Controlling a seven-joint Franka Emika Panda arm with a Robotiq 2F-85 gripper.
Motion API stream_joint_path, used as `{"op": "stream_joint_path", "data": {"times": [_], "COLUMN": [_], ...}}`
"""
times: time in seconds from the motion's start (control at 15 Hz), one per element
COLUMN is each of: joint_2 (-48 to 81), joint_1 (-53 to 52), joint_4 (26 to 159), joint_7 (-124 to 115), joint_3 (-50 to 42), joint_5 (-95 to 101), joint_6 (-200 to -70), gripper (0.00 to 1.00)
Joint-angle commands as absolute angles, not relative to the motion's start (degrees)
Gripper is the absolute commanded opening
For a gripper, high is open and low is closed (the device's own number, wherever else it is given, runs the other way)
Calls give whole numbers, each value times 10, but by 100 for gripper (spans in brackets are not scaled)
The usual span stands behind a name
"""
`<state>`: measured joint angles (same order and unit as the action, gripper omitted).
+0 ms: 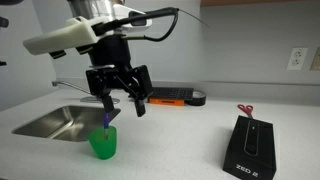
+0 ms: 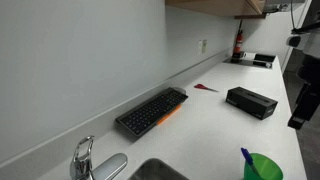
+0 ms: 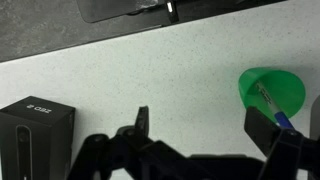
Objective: Remove the pen from the cup and place it on the table
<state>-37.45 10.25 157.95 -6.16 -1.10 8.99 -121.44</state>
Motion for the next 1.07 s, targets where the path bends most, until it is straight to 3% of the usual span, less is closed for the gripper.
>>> {"op": "stream_joint_path", "data": {"times": [0.0,1.0], "joint_2": [-374,-211], "joint_1": [99,-4], "joint_4": [1578,1495], "joint_7": [-64,-70], "joint_3": [-15,13], "joint_5": [92,-54], "joint_6": [-1213,-1272], "gripper": [100,100]}}
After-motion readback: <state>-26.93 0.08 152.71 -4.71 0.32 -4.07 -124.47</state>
